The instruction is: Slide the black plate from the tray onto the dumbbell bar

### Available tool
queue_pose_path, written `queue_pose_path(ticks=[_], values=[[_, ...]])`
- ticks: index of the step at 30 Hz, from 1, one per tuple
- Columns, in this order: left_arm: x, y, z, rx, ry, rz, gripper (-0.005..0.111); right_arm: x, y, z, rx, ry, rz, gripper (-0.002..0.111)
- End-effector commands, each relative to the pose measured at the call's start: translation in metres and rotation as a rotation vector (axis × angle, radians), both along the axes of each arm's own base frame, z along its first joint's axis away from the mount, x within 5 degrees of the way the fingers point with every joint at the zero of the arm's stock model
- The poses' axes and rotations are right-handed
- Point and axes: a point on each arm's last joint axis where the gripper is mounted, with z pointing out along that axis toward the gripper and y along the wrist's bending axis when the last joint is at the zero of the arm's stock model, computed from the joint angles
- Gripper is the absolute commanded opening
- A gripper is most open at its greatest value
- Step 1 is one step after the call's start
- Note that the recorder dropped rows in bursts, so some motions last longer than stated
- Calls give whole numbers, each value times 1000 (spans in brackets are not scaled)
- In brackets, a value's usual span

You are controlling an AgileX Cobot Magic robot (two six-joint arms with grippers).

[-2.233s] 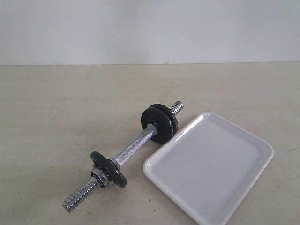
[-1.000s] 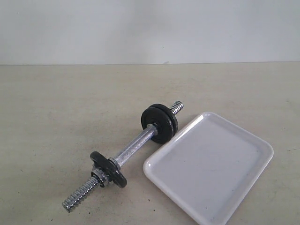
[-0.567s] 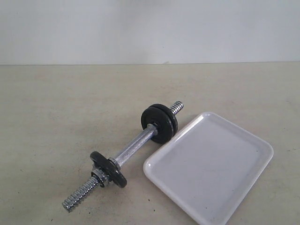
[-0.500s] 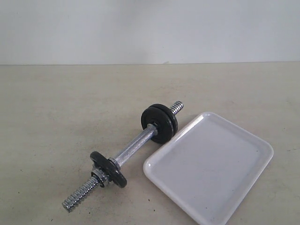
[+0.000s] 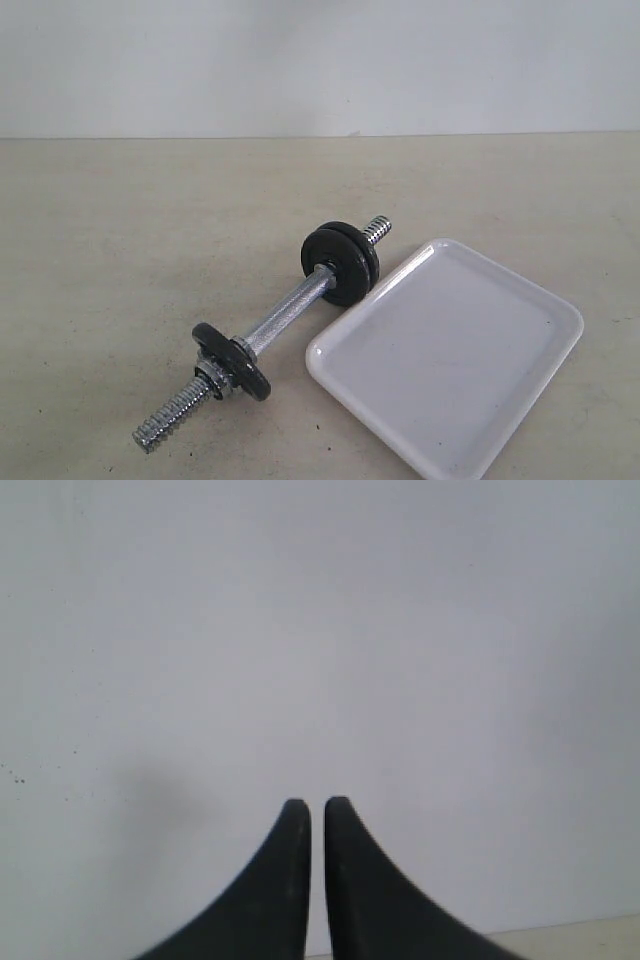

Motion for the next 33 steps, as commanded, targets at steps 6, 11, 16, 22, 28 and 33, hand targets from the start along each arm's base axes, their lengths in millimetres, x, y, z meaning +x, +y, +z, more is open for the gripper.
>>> queue_pose_path(ticks=[6,11,16,22,28,33], values=[[-1,0,-1,-19,6,-8,4,1,-11,-7,302,95,-41,4],[-1,0,-1,-19,6,-8,4,2,-7,-11,115,143,-51,4],[-1,0,-1,-19,6,-8,4,2,-7,-11,62,143,-65,4],[-1,0,-1,-19,6,-8,4,3,-9,-17,-33,212,-113,4],[-1,0,-1,-19,6,-8,4,12,-5,-46,-109,297,-85,4],[-1,0,-1,-19,6,-8,4,19,-4,-75,-115,360,-65,4]])
